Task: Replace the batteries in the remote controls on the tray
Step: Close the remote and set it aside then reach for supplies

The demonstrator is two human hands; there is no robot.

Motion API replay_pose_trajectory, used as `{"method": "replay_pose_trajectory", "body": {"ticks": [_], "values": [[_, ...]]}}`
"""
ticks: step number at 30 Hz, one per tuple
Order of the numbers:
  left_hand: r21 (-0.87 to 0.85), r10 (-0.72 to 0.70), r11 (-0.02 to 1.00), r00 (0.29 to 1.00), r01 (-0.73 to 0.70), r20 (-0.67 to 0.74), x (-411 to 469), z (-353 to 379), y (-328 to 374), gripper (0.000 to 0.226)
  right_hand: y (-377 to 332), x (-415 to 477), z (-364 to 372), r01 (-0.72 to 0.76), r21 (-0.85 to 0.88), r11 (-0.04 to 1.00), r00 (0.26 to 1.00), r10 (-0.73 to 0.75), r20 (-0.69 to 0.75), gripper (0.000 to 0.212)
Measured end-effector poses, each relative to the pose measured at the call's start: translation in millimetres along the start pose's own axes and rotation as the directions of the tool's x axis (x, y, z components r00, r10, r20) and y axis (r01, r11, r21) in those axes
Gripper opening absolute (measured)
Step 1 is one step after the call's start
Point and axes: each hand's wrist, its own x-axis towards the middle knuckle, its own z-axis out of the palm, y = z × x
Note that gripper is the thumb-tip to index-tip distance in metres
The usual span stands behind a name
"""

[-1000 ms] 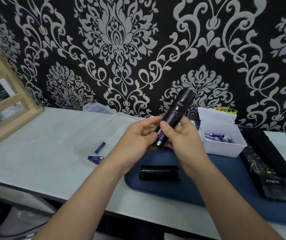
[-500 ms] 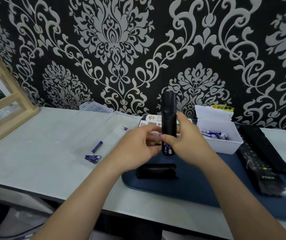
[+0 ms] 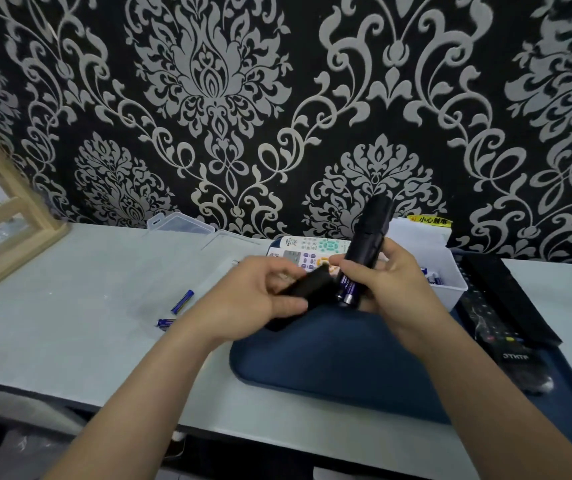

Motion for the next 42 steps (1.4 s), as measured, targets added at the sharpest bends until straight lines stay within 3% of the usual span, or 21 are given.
{"method": "replay_pose_trajectory", "body": {"ticks": [3,6,12,15,20,23,27,30,33,35,37,39,42], "values": [[-0.312,0.05,0.948,0.997,-0.064,-0.052,-0.6,5.2,8.3,0.034,-2.0,-0.5,0.3,-0.045,0.107,0.993,0.998,0.039,0.051,0.021],[-0.392,0.079,0.91,0.986,-0.131,-0.147,3.5,18.4,7.7,0.04,-2.3,0.0,7.1,-0.079,0.19,0.979,0.993,0.06,0.1,0.015],[-0.139,0.153,0.968,0.934,-0.207,-0.322,8.6,26.7,4.0,0.017,-1.7,0.4,16.4,-0.123,0.329,0.936,0.986,0.079,0.143,0.024],[0.124,0.258,0.966,0.889,-0.228,-0.378,9.5,28.8,-0.8,0.017,1.2,-1.4,20.4,-0.113,0.364,0.925,0.985,0.058,0.16,0.027],[0.417,0.343,0.888,0.883,-0.193,-0.322,4.4,35.5,3.1,0.041,3.6,-4.5,26.8,-0.052,0.335,0.941,0.993,0.014,0.113,0.026],[0.48,0.374,0.857,0.866,-0.186,-0.332,2.4,41.2,5.3,0.045,4.8,-5.6,29.6,-0.016,0.313,0.949,0.994,-0.018,0.104,0.023],[0.394,0.316,0.907,0.857,-0.149,-0.406,1.2,41.7,7.7,0.044,4.0,-6.7,31.4,0.002,0.251,0.968,0.992,-0.033,0.122,0.021],[0.17,0.189,0.977,0.899,-0.131,-0.395,1.3,37.9,10.7,0.042,-3.2,-3.4,23.4,0.024,0.207,0.978,0.998,-0.036,0.051,0.02],[-0.208,0.049,0.973,0.973,-0.098,-0.226,-2.7,32.0,16.8,0.035,-13.1,0.9,7.4,0.05,0.275,0.96,0.999,-0.054,0.005,0.023],[-0.341,0.017,0.939,0.997,-0.04,-0.071,-5.9,27.6,20.3,0.031,-17.6,1.7,-1.7,0.077,0.312,0.947,0.995,-0.093,0.036,0.024],[-0.365,0.013,0.931,1.0,-0.021,-0.024,-6.5,23.6,21.4,0.031,-19.2,1.5,-6.8,0.09,0.296,0.951,0.992,-0.112,0.058,0.034],[-0.33,0.016,0.943,0.998,-0.037,-0.065,-5.2,20.8,20.2,0.033,-18.4,1.8,-8.7,0.083,0.285,0.955,0.994,-0.1,0.047,0.042],[-0.258,0.045,0.963,0.991,-0.077,-0.125,-4.1,19.3,17.0,0.031,-17.6,2.4,-8.1,0.07,0.323,0.944,0.996,-0.082,0.025,0.038]]}}
